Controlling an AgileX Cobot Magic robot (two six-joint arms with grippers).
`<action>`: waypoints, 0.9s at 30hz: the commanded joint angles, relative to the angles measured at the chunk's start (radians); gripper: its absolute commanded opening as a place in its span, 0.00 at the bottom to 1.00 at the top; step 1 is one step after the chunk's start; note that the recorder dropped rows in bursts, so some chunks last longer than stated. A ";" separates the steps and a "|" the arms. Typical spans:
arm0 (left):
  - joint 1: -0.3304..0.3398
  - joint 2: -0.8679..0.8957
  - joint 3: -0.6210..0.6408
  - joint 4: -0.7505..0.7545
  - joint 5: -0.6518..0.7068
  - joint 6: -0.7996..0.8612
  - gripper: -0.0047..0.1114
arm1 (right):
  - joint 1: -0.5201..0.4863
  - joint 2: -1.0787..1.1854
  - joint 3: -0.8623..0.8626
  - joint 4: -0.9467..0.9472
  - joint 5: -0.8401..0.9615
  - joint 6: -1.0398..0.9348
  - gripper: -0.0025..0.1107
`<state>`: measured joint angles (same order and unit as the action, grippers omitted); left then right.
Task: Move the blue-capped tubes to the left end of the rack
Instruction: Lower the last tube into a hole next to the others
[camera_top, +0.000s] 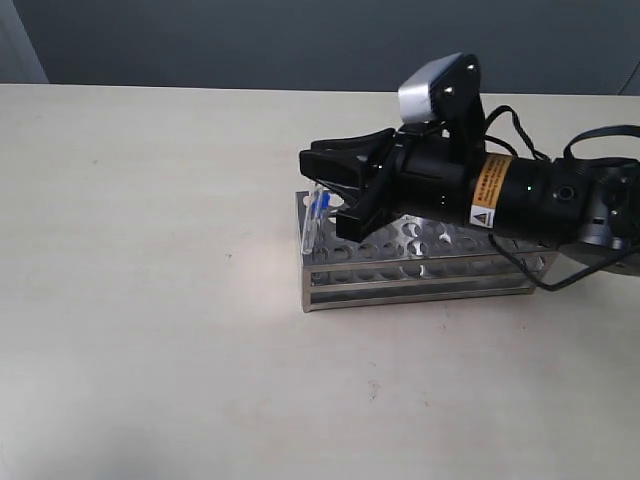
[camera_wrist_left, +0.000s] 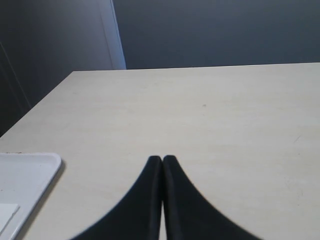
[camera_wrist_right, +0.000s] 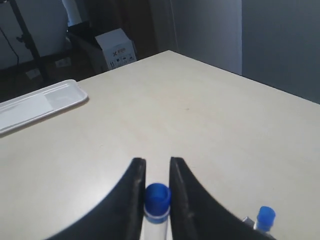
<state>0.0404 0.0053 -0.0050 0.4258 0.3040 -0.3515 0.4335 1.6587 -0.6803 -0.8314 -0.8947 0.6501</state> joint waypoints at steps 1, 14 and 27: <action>-0.004 -0.005 0.002 0.006 -0.010 -0.005 0.04 | 0.010 0.006 -0.029 0.000 0.039 -0.018 0.02; -0.004 -0.005 0.002 0.006 -0.010 -0.005 0.04 | 0.010 0.011 -0.029 -0.024 0.114 -0.023 0.02; -0.004 -0.005 0.002 0.006 -0.010 -0.005 0.04 | 0.010 0.047 -0.046 -0.014 0.092 -0.055 0.02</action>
<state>0.0404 0.0053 -0.0050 0.4258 0.3040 -0.3515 0.4424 1.7029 -0.7081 -0.8541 -0.7814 0.6083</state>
